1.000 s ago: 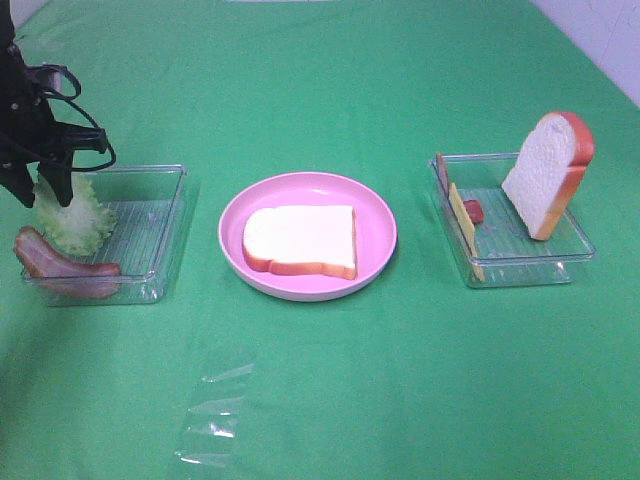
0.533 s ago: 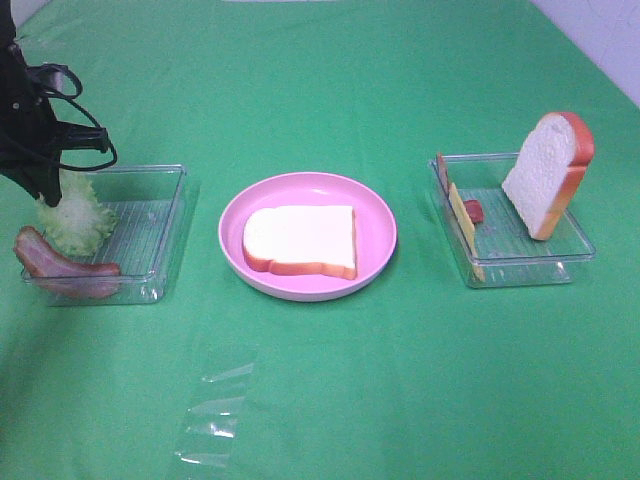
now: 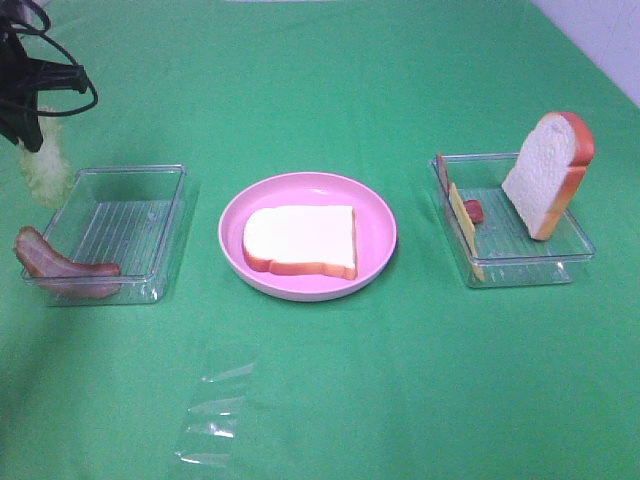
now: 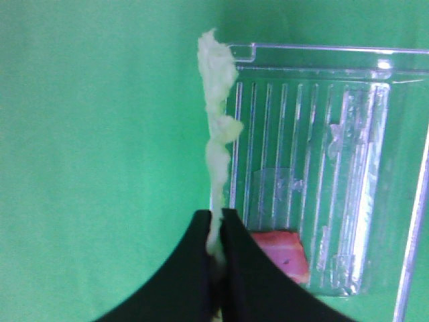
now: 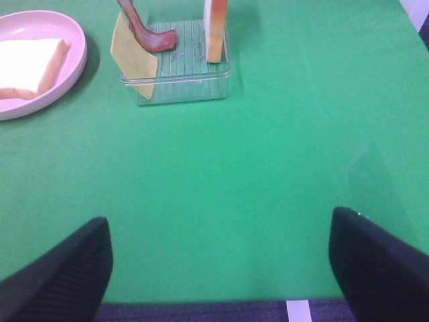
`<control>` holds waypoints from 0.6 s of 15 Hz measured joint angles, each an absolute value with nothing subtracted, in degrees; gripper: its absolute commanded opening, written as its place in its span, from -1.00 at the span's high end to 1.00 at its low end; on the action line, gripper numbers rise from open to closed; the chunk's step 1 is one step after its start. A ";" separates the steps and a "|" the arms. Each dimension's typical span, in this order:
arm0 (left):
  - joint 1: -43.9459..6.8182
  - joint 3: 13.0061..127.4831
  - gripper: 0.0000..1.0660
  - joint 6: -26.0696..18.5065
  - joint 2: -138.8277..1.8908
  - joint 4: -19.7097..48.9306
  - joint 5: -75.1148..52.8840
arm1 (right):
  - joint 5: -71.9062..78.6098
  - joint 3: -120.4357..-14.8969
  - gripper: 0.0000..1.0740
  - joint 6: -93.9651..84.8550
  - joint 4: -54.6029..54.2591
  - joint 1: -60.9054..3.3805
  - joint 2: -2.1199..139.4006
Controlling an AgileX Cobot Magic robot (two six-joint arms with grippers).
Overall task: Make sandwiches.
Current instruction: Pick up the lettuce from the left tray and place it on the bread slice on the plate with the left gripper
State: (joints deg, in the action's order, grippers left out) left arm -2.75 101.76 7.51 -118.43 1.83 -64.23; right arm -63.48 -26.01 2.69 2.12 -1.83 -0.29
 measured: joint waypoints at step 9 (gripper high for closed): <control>-15.30 101.76 1.00 -2.46 -112.87 26.47 -60.91 | -63.48 -26.01 -0.57 2.69 2.12 -1.83 -0.29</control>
